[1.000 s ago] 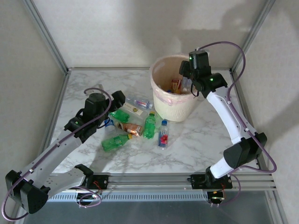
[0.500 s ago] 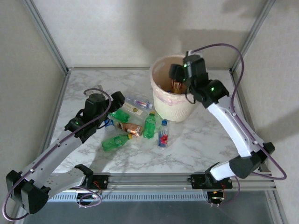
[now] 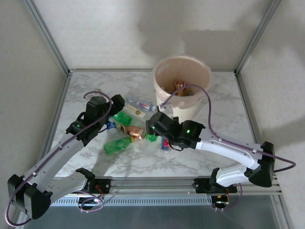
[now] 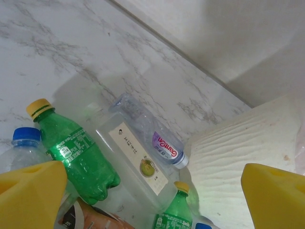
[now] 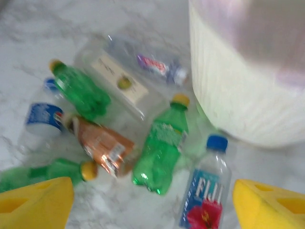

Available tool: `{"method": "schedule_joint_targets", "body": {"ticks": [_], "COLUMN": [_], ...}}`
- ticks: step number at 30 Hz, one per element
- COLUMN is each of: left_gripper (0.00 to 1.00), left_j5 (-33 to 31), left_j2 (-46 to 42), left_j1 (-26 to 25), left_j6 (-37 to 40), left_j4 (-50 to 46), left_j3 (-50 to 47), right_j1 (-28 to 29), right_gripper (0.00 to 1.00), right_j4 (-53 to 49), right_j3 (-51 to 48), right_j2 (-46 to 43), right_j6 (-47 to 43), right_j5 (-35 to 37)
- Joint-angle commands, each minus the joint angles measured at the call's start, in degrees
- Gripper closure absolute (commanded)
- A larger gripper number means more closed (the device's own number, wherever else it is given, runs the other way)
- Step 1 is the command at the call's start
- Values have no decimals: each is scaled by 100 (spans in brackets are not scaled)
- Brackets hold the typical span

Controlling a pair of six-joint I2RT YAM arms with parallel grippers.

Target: Put the plastic bottles in the bin

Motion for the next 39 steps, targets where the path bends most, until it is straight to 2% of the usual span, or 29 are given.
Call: {"method": "schedule_joint_targets", "body": {"ticks": [1,8,20,33,39], "left_gripper": [6,6,6,6,6], "left_j5": [150,185,273,415,458], "left_j2": [-12,-21,-43,-21,-31], "left_j1": [75,153,286,403,440], "left_j6": [-87,-87,-92,-137,-163], "left_j4": [-1,-17,-12,19,21], "left_j3": [-91,-160,-236,-276,-284], "right_j1": [34,-192,-614,-860,-875], "right_gripper": [11,9,9,15,22], "right_j4": [-203,264,943,1060,934], "right_j3": [-554,-1358,-1843,-1751,-1554], "right_j2": [-17,309,1054,1654,1963], "right_j6": [1113,1479,1377,1069,1022], "right_j5": [218,-216,-1023,-1386,-1415]}}
